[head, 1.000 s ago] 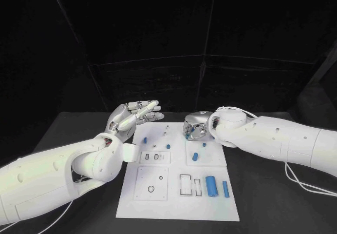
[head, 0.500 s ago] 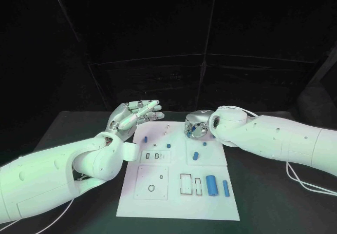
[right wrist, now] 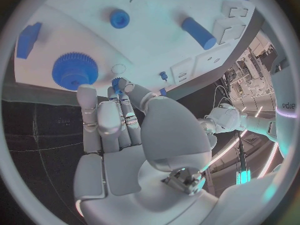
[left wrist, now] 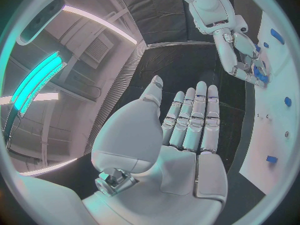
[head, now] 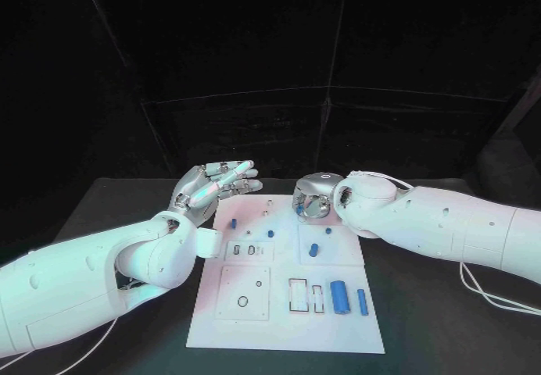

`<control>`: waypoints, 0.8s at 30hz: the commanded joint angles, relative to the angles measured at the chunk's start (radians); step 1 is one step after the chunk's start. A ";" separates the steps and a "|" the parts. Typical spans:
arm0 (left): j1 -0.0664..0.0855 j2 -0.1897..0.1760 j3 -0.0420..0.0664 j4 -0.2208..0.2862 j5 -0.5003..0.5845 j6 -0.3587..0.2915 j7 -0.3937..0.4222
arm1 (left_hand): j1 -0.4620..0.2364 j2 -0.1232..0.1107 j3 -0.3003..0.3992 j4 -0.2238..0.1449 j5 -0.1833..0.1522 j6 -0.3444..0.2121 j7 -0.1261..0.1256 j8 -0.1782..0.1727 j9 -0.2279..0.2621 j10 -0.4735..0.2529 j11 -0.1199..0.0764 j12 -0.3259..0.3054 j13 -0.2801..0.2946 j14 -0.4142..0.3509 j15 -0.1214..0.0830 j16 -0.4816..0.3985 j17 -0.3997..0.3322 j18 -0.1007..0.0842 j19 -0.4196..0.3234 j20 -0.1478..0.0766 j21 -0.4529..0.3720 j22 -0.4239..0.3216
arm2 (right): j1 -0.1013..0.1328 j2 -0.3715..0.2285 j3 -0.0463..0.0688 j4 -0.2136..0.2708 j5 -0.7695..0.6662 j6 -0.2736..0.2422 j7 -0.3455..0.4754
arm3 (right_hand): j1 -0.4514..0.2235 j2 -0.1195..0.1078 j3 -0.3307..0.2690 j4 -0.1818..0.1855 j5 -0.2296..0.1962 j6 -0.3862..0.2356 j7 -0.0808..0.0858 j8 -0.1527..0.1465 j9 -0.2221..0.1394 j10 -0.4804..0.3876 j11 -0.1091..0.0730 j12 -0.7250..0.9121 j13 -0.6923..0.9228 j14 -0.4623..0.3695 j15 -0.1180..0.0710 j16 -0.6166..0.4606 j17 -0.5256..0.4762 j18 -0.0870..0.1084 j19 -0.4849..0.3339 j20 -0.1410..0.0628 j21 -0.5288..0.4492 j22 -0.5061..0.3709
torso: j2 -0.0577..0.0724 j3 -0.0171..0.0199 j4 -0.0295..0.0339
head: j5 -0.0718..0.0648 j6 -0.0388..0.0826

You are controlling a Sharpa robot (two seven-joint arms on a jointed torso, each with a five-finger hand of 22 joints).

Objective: Assemble the parts on the task board

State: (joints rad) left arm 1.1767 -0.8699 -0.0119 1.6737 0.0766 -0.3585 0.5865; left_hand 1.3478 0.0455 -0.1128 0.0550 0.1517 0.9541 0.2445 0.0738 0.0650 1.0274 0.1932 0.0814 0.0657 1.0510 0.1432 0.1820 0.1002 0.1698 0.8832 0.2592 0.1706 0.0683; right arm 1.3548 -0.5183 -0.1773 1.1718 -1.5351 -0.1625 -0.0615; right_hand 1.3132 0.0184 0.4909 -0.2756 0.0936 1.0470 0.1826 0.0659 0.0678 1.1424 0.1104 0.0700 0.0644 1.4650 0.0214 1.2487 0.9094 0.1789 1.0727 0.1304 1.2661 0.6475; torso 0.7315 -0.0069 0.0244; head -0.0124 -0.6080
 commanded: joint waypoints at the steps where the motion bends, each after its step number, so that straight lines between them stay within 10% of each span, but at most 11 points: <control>1: 0.002 0.000 0.001 0.001 -0.002 0.017 0.000 | -0.009 0.004 -0.004 -0.001 -0.003 -0.008 0.006 -0.005 -0.001 -0.007 0.000 -0.007 -0.001 0.003 0.005 -0.004 0.001 0.013 0.008 0.002 -0.005 -0.002 | 0.003 0.014 0.001 -0.009 -0.007 -0.093 -0.038 | -0.003 -0.003 0.006 0.002 -0.005 0.006 0.001 0.001 0.001 0.006 0.000 0.001 0.000 0.001 -0.001 0.005 0.000 -0.018 -0.003 -0.006 0.006 0.001 | 0.003 0.0016 0.0031 | 0.002 0.003; 24: 0.005 0.003 0.001 0.001 -0.002 0.021 -0.002 | -0.009 0.006 -0.004 -0.002 -0.003 -0.008 0.006 -0.005 -0.001 -0.007 0.000 -0.007 -0.001 0.003 0.005 -0.005 0.002 0.013 0.009 0.002 -0.006 -0.002 | 0.002 0.129 0.002 -0.113 0.032 -0.190 -0.031 | -0.013 -0.013 0.022 0.006 0.007 0.003 0.001 -0.001 0.000 0.003 0.001 -0.003 0.000 0.000 -0.001 0.007 -0.001 -0.018 -0.005 -0.006 0.009 0.002 | 0.019 -0.0044 0.0173 | 0.013 0.012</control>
State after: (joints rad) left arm 1.1796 -0.8677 -0.0119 1.6740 0.0772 -0.3531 0.5820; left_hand 1.3439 0.0495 -0.1128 0.0550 0.1517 0.9541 0.2445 0.0738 0.0651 1.0274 0.1932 0.0802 0.0657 1.0509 0.1432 0.1820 0.1008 0.1698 0.8867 0.2628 0.1706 0.0684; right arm 1.3549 -0.3914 -0.1758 1.0602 -1.5172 -0.3069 -0.0934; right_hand 1.3037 0.0089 0.5079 -0.2681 0.0973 1.0469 0.1826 0.0659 0.0675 1.1436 0.1090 0.0696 0.0630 1.4650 0.0214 1.2527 0.9096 0.1790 1.0701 0.1278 1.2697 0.6485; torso 0.7485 -0.0103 0.0400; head -0.0014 -0.5948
